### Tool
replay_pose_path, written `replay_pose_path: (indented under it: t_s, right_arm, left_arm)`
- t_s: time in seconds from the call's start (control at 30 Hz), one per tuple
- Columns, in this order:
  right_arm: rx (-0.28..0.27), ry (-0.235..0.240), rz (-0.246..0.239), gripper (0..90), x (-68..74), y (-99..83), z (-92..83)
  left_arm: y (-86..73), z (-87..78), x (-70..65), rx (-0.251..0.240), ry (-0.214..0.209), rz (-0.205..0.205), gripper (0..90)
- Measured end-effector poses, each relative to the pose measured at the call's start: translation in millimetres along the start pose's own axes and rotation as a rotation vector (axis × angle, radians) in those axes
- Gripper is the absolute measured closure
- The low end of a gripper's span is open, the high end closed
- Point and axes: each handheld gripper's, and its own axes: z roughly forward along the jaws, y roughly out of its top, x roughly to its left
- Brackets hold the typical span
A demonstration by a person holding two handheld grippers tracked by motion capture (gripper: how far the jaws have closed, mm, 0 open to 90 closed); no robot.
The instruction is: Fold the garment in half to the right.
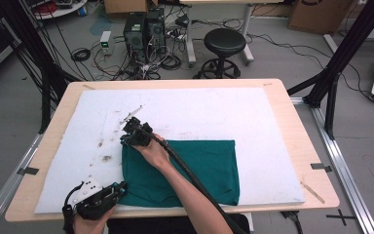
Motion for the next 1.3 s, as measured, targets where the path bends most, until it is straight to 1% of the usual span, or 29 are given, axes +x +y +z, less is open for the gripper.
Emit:
replay_pose_path:
  t_s: [0.03, 0.1, 0.2, 0.3, 0.33, 0.47, 0.5, 0.53, 0.57, 0.63, 0.67, 0.73, 0.8, 0.9, 1.03, 1.17, 1.23, 1.3]
  right_arm:
    - [0.0, -0.011, -0.016, 85.9, 1.4, 2.5, -0.8]
    - [-0.005, -0.016, -0.029, 85.9, 3.6, 6.9, -1.7]
    - [-0.015, -0.014, -0.035, 85.8, 8.5, 15.7, -1.9]
    - [-0.034, -0.008, -0.047, 85.8, 13.9, 22.4, -1.5]
    - [-0.035, -0.01, -0.057, 85.8, 15.3, 24.2, -1.0]
    - [-0.042, -0.001, -0.057, 85.8, 19.8, 28.8, 2.5]
    - [-0.049, 0.006, -0.059, 85.8, 19.8, 29.6, 2.7]
    - [-0.059, 0.013, -0.051, 85.8, 20.4, 30.6, 2.6]
    - [-0.063, 0.021, -0.044, 85.8, 21.2, 31.5, 1.6]
    - [-0.078, 0.03, -0.047, 85.8, 21.9, 33.7, -0.4]
    - [-0.082, 0.027, -0.057, 85.8, 22.0, 34.3, -1.7]
    - [-0.079, 0.029, -0.062, 85.8, 21.9, 34.3, -3.3]
    - [-0.076, 0.037, -0.054, 85.8, 20.8, 32.7, -4.3]
    - [-0.083, 0.053, -0.03, 85.7, 18.3, 28.3, -6.7]
    - [-0.072, 0.04, -0.047, 85.7, 16.3, 24.2, -11.0]
    - [-0.053, 0.014, -0.068, 85.7, 14.6, 18.5, -19.2]
    - [-0.05, 0.014, -0.061, 85.7, 10.8, 14.2, -22.8]
    - [-0.042, 0.017, -0.045, 85.7, 6.5, 10.4, -25.4]
  left_arm:
    - [1.1, -1.8, 1.1, -0.002, 0.002, -0.004, 84.0]
    - [3.0, -5.9, 3.6, -0.008, 0.008, -0.007, 84.0]
    - [5.7, -13.3, 7.1, -0.024, 0.015, -0.012, 84.0]
    - [7.4, -19.2, 9.4, -0.03, 0.024, 0.003, 84.0]
    - [7.9, -20.8, 9.9, -0.031, 0.024, 0.006, 84.0]
    - [9.8, -27.3, 12.0, -0.038, 0.029, 0.018, 84.0]
    - [10.5, -29.3, 12.7, -0.036, 0.029, 0.028, 84.0]
    - [11.3, -31.3, 13.2, -0.038, 0.031, 0.036, 84.0]
    - [12.0, -33.2, 13.3, -0.04, 0.033, 0.041, 84.0]
    - [13.0, -35.3, 13.6, -0.044, 0.035, 0.045, 84.0]
    - [12.8, -35.4, 13.4, -0.041, 0.034, 0.046, 84.0]
    - [12.4, -34.0, 12.4, -0.038, 0.033, 0.049, 84.0]
    - [11.2, -32.4, 11.5, -0.035, 0.03, 0.053, 84.0]
    - [10.0, -31.1, 10.9, -0.042, 0.018, 0.044, 84.0]
    - [10.9, -27.8, 8.7, -0.049, -0.003, 0.029, 83.9]
    - [13.8, -20.9, 4.1, -0.032, -0.026, 0.034, 84.0]
    - [15.0, -16.8, 1.5, -0.025, -0.033, 0.038, 84.0]
    - [16.2, -13.3, -1.5, -0.02, -0.041, 0.041, 84.0]
